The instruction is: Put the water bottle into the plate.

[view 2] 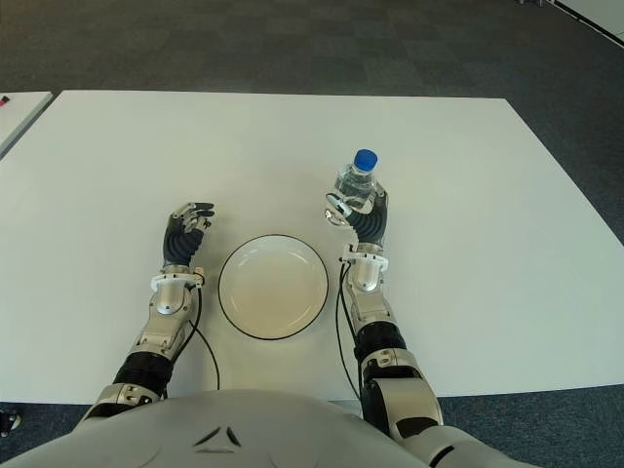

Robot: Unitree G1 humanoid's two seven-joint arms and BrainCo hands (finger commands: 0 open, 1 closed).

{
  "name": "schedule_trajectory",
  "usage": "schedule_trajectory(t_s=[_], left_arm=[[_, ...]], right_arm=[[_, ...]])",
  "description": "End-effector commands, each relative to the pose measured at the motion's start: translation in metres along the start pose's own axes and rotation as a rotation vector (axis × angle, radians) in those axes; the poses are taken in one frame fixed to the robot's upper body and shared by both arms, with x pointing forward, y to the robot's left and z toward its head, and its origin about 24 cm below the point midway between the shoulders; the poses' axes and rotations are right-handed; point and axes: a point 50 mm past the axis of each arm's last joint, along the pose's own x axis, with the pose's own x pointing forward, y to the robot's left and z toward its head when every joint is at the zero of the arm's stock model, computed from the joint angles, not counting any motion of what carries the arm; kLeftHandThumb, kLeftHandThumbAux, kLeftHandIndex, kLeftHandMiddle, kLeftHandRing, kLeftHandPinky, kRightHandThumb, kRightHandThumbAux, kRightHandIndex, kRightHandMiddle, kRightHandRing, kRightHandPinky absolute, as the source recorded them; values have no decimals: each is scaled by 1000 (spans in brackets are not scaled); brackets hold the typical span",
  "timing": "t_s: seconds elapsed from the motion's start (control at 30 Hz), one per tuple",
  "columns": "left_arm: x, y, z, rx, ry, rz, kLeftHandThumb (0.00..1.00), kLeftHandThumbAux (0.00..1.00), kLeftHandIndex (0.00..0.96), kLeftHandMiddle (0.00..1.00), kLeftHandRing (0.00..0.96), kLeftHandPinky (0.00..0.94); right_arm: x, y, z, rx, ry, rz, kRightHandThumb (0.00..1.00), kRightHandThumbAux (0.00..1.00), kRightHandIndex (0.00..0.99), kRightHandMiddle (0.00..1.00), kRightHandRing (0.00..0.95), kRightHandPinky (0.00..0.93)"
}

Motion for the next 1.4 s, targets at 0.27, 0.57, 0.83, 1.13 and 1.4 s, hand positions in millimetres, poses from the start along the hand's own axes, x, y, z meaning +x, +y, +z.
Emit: schedule_trajectory(t_s=[0.27, 0.57, 0.83, 1.13, 1.4], left_arm=[[-1, -1, -4, -4, 28, 3, 716, 708, 414, 340, 349, 379], [-1, -2, -4, -8, 27, 0, 716, 709, 412, 340, 349, 379], [-2, -2, -4, -1, 26, -2, 716, 709, 412, 339, 347, 374], [-2, -3, -4, -6, 30, 0, 716, 709, 413, 349, 354, 375], [-2, -4, -4, -3, 27, 0, 716, 710, 412, 342, 353, 381]], right_arm=[[-4, -2, 10, 16, -29, 10, 842, 678, 403, 516, 584, 565], [-10, -2, 15, 45, -50, 18, 842, 678, 401, 521, 591, 567], [-14, -1, 19, 57, -54, 38, 843, 677, 401, 536, 610, 594], [-24, 2, 21, 69, -63, 88, 844, 676, 405, 539, 621, 611], [-39, 5, 24, 72, -53, 187, 841, 678, 400, 541, 648, 643]])
